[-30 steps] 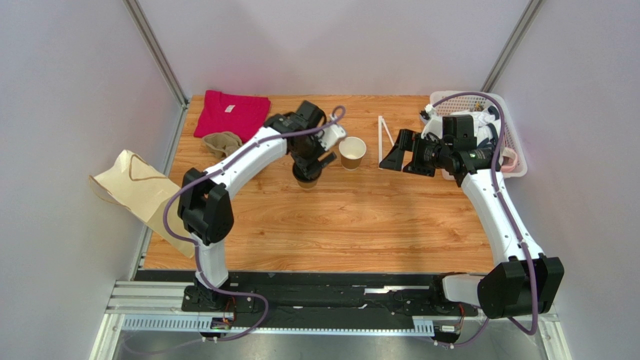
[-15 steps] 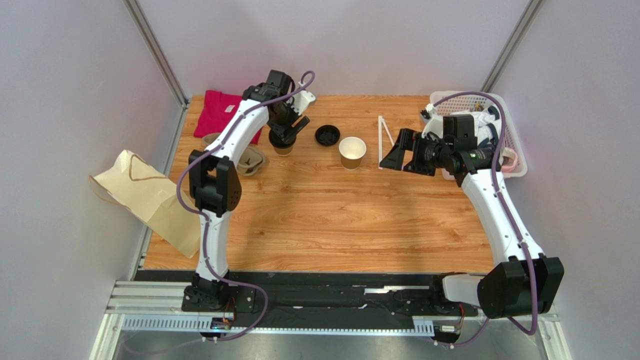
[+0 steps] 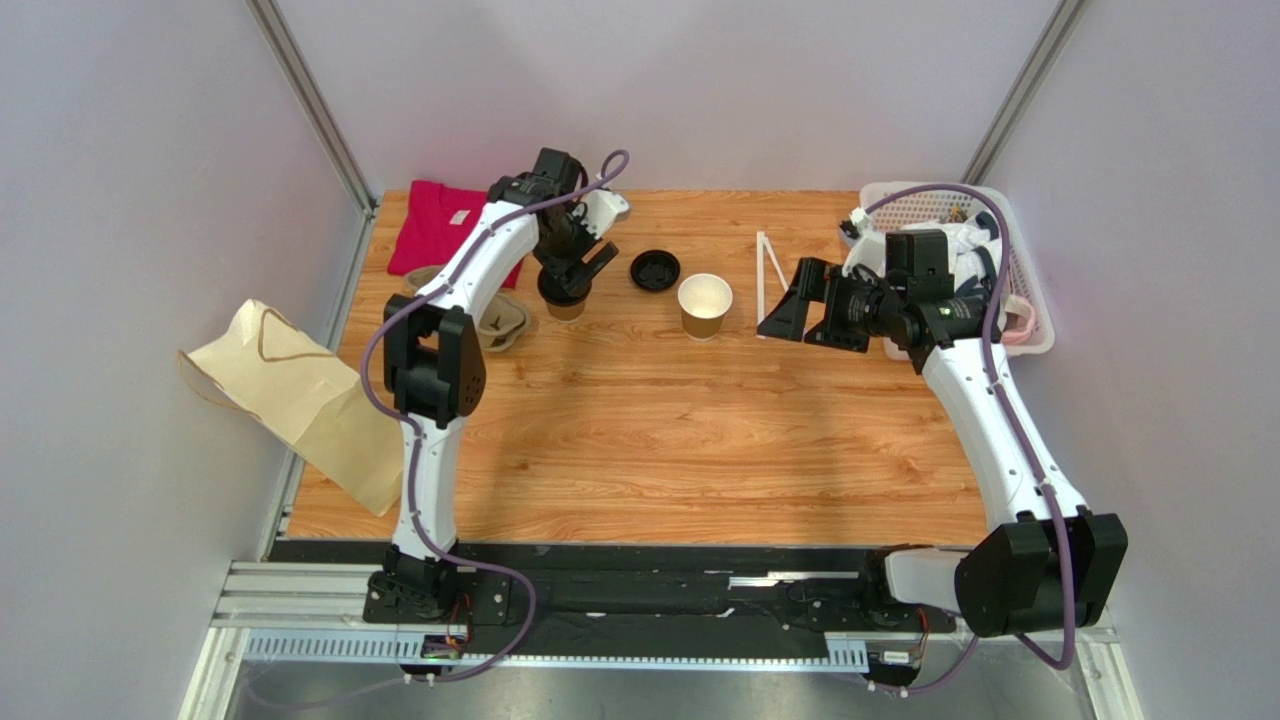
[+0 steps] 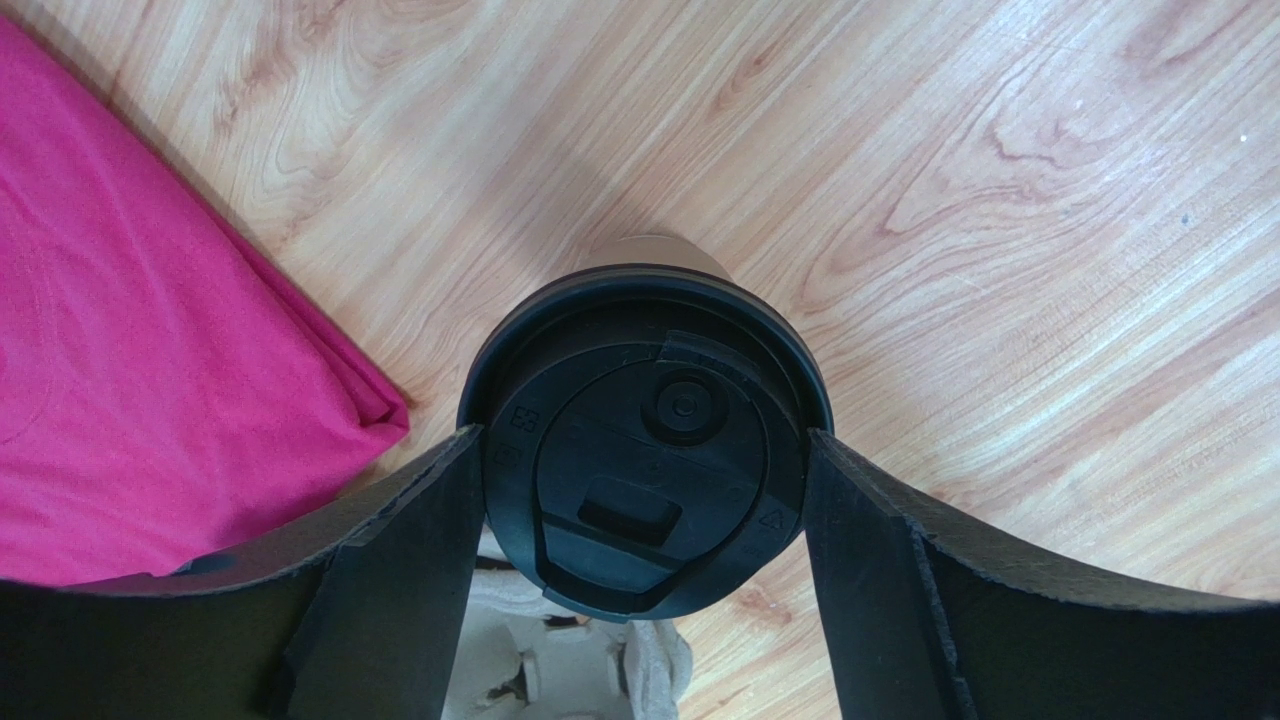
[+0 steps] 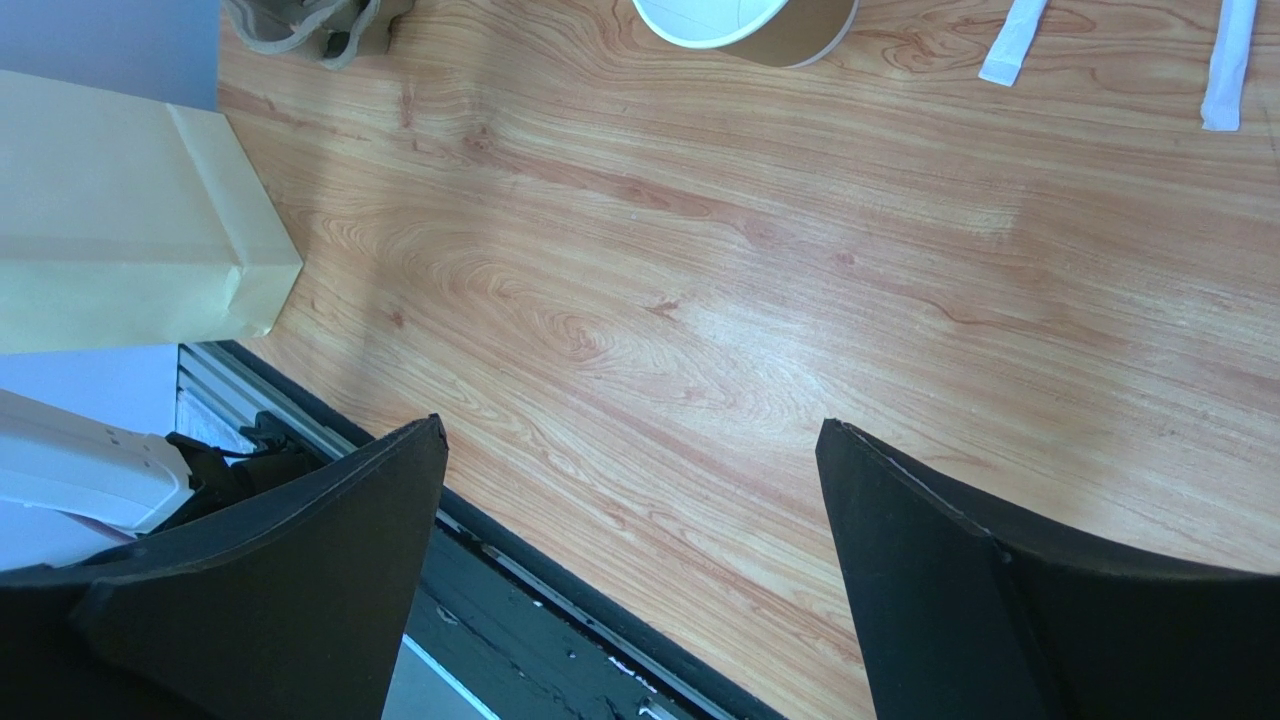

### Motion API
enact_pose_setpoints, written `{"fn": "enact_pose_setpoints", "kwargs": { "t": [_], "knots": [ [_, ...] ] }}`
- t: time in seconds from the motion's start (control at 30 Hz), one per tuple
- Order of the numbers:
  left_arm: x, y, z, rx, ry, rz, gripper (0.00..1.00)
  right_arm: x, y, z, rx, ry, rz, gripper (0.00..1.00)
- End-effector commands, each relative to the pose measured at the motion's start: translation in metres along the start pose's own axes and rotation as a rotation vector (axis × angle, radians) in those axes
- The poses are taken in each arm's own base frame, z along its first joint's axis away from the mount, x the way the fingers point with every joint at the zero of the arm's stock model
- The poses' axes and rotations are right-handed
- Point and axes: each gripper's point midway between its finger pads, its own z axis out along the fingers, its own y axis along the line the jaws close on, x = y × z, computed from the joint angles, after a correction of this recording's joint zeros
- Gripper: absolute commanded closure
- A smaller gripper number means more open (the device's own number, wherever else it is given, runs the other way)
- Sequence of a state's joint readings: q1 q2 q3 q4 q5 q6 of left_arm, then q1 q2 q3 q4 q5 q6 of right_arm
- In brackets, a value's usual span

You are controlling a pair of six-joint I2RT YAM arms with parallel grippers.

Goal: Pack the takeout coffee

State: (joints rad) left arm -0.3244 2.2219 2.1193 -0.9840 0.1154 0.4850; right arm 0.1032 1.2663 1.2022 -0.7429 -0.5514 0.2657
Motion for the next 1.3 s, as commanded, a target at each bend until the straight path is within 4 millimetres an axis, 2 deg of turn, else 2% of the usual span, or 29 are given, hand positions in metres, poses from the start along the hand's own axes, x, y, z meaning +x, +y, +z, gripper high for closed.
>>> {"fn": "enact_pose_setpoints", "kwargs": {
  "t": [0.0, 0.03, 0.07, 0.1, 0.33, 0.37, 0.43, 0.47, 0.53, 0.57, 0.63, 0.67, 0.7, 0.73, 0.77, 0.8, 0.83, 0.9, 0.93, 1.0, 1.03, 1.2, 1.23, 1.27],
  "knots": [
    [-0.012, 0.007, -0.021, -0.006, -0.056, -0.008, 0.15, -0.01, 0.007, -0.003, -0.027, -0.036, -0.015, 0.0],
    [-0.014, 0.008, -0.024, -0.007, -0.062, -0.01, 0.15, -0.01, 0.007, -0.002, -0.029, -0.033, -0.015, 0.0],
    [-0.017, 0.008, -0.029, -0.009, -0.074, -0.007, 0.05, -0.01, 0.008, -0.003, -0.031, -0.034, -0.016, 0.0],
    [-0.017, 0.008, -0.032, -0.008, -0.071, -0.006, 0.01, -0.01, 0.008, -0.004, -0.032, -0.035, -0.018, 0.0],
    [-0.027, 0.02, -0.057, -0.046, -0.106, -0.01, 0.01, -0.012, 0.012, -0.009, -0.035, -0.05, -0.031, 0.0],
    [-0.035, 0.027, -0.073, -0.067, -0.142, -0.016, 0.01, -0.012, 0.012, -0.011, -0.032, -0.051, -0.037, 0.0],
    [-0.04, 0.027, -0.097, -0.072, -0.167, -0.038, 0.01, -0.014, 0.014, -0.013, -0.032, -0.057, -0.047, 0.0],
    [-0.051, 0.029, -0.131, -0.104, -0.227, -0.033, 0.01, -0.015, 0.015, -0.015, -0.031, -0.061, -0.054, 0.0],
    [-0.053, 0.022, -0.168, -0.119, -0.269, -0.036, 0.01, -0.016, 0.017, -0.018, -0.033, -0.07, -0.065, 0.0],
    [-0.055, 0.017, -0.208, -0.153, -0.327, -0.026, 0.01, -0.017, 0.018, -0.02, -0.035, -0.074, -0.078, 0.0],
    [-0.042, 0.005, -0.244, -0.172, -0.335, -0.008, 0.01, -0.016, 0.019, -0.023, -0.03, -0.072, -0.091, 0.0],
    [-0.031, -0.005, -0.279, -0.199, -0.369, 0.005, 0.01, -0.018, 0.021, -0.027, -0.028, -0.08, -0.107, 0.0],
    [-0.012, -0.008, -0.295, -0.208, -0.346, -0.011, 0.01, -0.018, 0.018, -0.029, -0.014, -0.079, -0.131, 0.0],
    [0.006, -0.015, -0.301, -0.198, -0.321, -0.027, 0.01, -0.016, 0.018, -0.032, -0.005, -0.073, -0.135, 0.0],
    [0.027, -0.03, -0.332, -0.213, -0.344, -0.037, 0.01, -0.019, 0.019, -0.036, 0.001, -0.085, -0.153, 0.0],
    [0.047, -0.028, -0.344, -0.243, -0.33, -0.072, 0.01, -0.018, 0.018, -0.038, 0.007, -0.081, -0.177, 0.0],
    [0.07, -0.038, -0.36, -0.274, -0.323, -0.085, 0.02, -0.016, 0.017, -0.04, 0.013, -0.077, -0.182, 0.0],
    [0.106, -0.043, -0.372, -0.324, -0.272, -0.126, 0.02, -0.016, 0.018, -0.043, 0.017, -0.081, -0.208, 0.0],
    [0.127, -0.055, -0.379, -0.353, -0.261, -0.139, 0.02, -0.015, 0.019, -0.045, 0.018, -0.082, -0.215, 0.0],
    [0.151, -0.062, -0.385, -0.396, -0.231, -0.159, 0.02, -0.014, 0.018, -0.048, 0.027, -0.086, -0.234, 0.0],
    [0.169, -0.069, -0.387, -0.433, -0.203, -0.167, 0.02, -0.013, 0.017, -0.049, 0.031, -0.087, -0.239, 0.0],
    [0.218, -0.073, -0.381, -0.585, -0.108, -0.12, 0.02, -0.012, 0.023, -0.059, 0.017, -0.113, -0.237, 0.0],
    [0.234, -0.075, -0.374, -0.606, -0.06, -0.119, 0.02, -0.011, 0.025, -0.063, 0.013, -0.118, -0.234, 0.0],
    [0.238, -0.073, -0.372, -0.622, -0.044, -0.098, 0.02, -0.012, 0.024, -0.066, 0.009, -0.122, -0.221, 0.0]
  ]
}}
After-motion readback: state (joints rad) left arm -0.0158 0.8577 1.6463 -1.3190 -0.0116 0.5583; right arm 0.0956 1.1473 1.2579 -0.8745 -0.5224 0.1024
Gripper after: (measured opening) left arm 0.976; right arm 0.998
